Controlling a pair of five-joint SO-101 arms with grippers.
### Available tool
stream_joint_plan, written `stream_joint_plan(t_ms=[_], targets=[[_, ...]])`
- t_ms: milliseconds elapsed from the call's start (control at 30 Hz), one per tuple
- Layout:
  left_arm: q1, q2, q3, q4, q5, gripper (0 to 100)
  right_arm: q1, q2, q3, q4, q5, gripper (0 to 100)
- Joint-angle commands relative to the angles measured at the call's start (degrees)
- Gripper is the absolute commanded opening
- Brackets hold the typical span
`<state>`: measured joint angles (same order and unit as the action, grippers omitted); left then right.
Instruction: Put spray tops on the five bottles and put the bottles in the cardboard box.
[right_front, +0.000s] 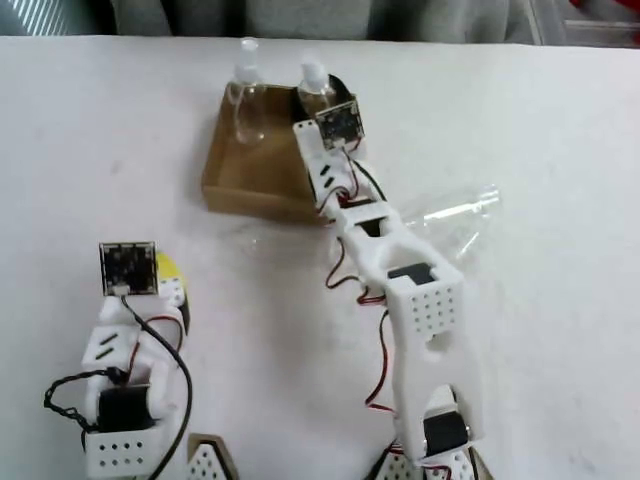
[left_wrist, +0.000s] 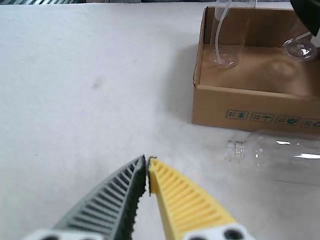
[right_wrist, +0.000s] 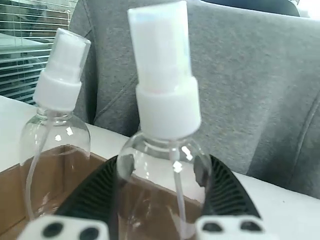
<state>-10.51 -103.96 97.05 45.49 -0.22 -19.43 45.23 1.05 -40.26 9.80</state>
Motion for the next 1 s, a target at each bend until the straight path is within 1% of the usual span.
stream_joint_plan(t_ms=[0,600,833,967], targets=[[0.92,-0.75,-0.09,0.35,-0.35,3,1.01,-1.01,-3.16,2.42,0.18,3.7],[0.92,-0.75,-0.09,0.44,-0.35,3,2.24,-0.22,-4.31,4.35,0.18,3.7],[0.92,-0.75,-0.09,0.44,-0.35,3,2.77,6.11,-12.31,7.96,0.18,3.7],[0.92,-0.75,-0.09,0.44,-0.35,3,2.86,6.9,-13.27,8.66,0.18,3.7]])
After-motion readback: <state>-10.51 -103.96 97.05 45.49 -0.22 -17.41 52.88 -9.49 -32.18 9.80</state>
